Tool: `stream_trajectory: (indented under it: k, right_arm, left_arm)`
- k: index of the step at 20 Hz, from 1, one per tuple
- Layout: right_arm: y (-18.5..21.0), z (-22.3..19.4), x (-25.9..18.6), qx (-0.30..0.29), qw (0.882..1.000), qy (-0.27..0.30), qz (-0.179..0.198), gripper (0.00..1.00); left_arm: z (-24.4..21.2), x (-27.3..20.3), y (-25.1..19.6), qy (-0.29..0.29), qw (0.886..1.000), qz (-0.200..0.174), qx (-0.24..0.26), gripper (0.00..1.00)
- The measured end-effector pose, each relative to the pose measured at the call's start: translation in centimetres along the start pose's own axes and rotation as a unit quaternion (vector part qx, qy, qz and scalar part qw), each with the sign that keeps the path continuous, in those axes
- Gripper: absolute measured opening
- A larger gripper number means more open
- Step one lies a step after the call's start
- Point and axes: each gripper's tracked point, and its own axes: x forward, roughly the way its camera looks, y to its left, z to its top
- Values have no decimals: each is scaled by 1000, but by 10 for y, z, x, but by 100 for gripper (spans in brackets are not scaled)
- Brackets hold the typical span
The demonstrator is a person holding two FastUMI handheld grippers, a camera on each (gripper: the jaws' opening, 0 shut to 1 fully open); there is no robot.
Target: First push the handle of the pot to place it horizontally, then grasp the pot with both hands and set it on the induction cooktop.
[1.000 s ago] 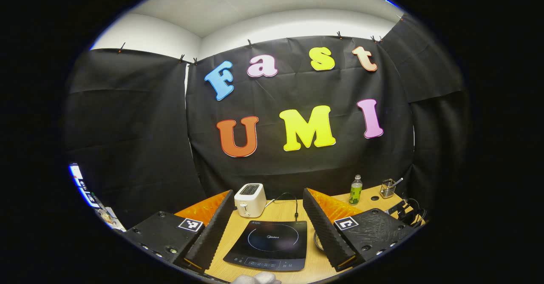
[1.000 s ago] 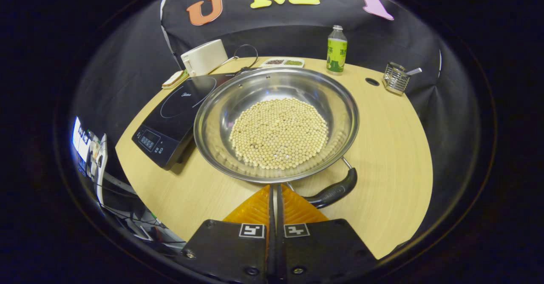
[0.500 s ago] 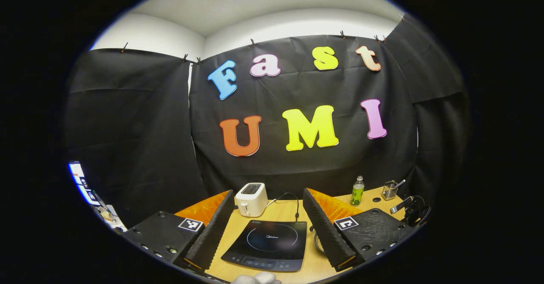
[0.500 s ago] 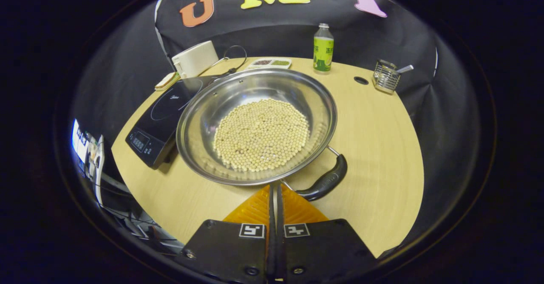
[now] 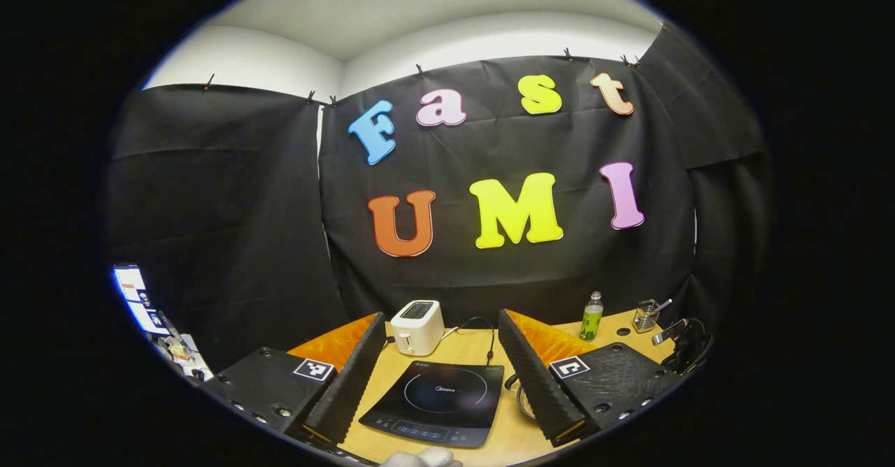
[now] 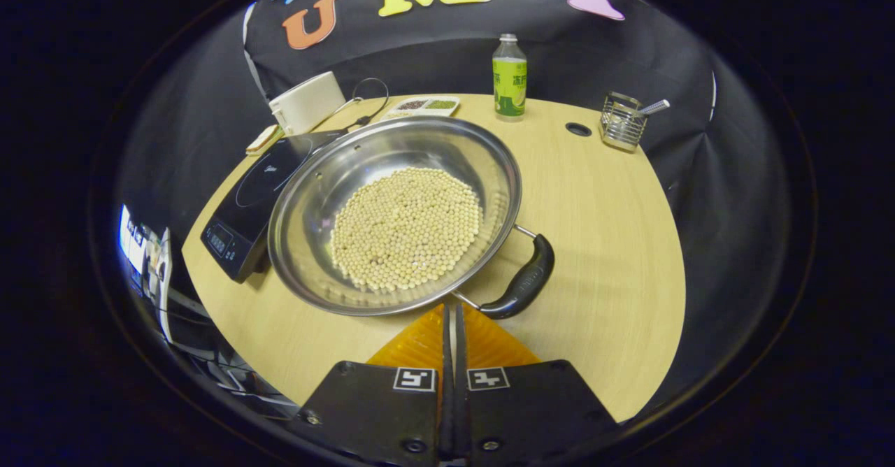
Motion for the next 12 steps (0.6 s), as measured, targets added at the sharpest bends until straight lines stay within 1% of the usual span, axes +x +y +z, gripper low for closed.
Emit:
stream_trajectory:
  k: [1, 2, 3, 4, 5, 8, 9, 12]
  right_arm:
    - [-3, 2, 0, -2, 1000, 0, 0, 4]
    - [-6, 3, 1, -5, 1000, 0, 1, 1]
    - [-10, 4, 1, -7, 1000, 0, 2, 1]
    - [-13, 6, 1, -7, 1000, 1, 3, 4]
    - [-16, 7, 1, -7, 1000, 1, 5, 1]
    - [-27, 12, 2, -14, 1000, 2, 4, 1]
    - [-31, 14, 2, -16, 1000, 3, 4, 4]
    - [-41, 21, 5, -23, 1000, 6, 4, 4]
  left_arm:
    - [1, 0, 0, 0, 1000, 4, -1, 96]
    - [1, -3, -1, 1, 1000, 9, -1, 96]
    - [2, -3, -1, 0, 1000, 13, -1, 96]
    - [2, -4, -2, 1, 1000, 17, 0, 96]
    - [2, -6, -3, 1, 1000, 21, 1, 96]
    - [0, -11, -7, 7, 999, 33, -1, 96]
    - [-2, -12, -8, 9, 999, 36, -2, 96]
    - [-4, -13, -12, 11, 999, 49, -4, 96]
